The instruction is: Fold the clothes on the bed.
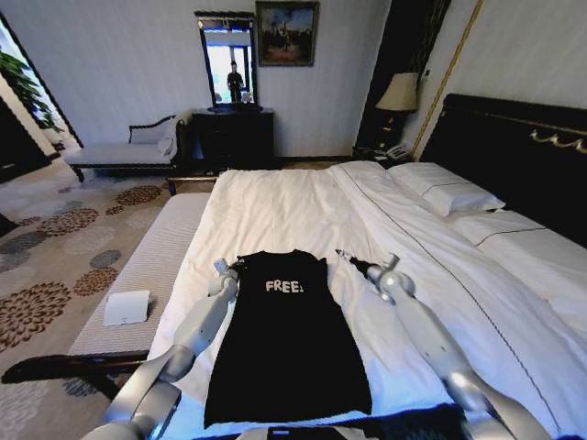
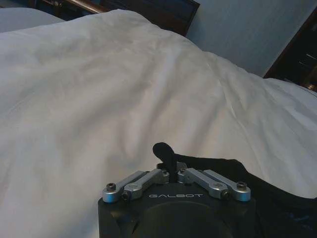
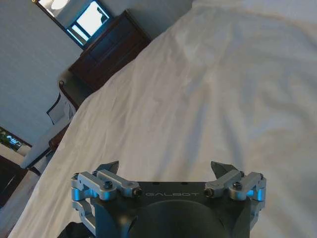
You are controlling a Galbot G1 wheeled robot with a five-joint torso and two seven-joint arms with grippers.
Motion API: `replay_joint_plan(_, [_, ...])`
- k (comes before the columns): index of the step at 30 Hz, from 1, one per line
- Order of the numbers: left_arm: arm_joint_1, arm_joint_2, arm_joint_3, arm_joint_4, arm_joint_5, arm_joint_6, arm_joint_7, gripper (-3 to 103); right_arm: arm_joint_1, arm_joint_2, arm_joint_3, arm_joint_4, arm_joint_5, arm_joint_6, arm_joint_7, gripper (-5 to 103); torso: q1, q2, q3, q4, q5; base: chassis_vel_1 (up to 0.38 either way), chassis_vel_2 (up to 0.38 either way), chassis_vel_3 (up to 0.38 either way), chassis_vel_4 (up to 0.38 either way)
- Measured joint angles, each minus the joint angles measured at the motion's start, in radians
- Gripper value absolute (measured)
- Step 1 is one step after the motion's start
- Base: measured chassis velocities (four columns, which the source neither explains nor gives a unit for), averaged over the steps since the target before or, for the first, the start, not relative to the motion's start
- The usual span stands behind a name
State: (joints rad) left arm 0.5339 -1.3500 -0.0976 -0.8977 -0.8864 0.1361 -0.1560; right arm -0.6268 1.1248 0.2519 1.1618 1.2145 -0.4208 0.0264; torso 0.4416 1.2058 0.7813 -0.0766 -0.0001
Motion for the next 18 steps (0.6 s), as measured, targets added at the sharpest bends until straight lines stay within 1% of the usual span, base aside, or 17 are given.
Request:
replay_joint_plan(2, [-0.003,-0.002,0.003,0.004,0.000,0.000,0.000,2,0.009,0.009,-0.007,-0.020,-0.011,0.003,-0.005,100,0.000,0.000,0.000,0.0000,0.0000,0.000,0.000,0.000,0.000])
replay_joint_plan(5, [-0.011,-0.006,0.016,0.014,-0.005,0.001,0.002,2,0.024,0.035,-0.021,-0.088,-0.068,0.018,-0.028,100,0.000,0.000,0.000,-0.0005,0.0001,0.000,0.000,0.000,0.000])
replay_joint_plan(6, [-0.011,-0.006,0.016,0.014,-0.005,0.001,0.002,2,0.024,0.035,-0.021,-0.088,-0.068,0.018,-0.028,100,0.000,0.000,0.000,-0.0005,0.0001,0.000,0.000,0.000,0.000])
replay_joint_plan(9, [-0.018,-0.006,0.033,0.018,-0.012,0.003,0.012,2,0.034,0.058,-0.022,-0.150,-0.107,0.026,-0.049,100,0.000,0.000,0.000,-0.0007,0.0000,0.000,0.000,0.000,0.000])
replay_joint_plan(18, [-0.039,-0.006,0.067,0.029,-0.033,0.012,0.018,2,0.057,0.106,0.000,-0.216,-0.105,0.019,-0.074,100,0.000,0.000,0.000,-0.0005,0.0000,0.000,0.000,0.000,0.000])
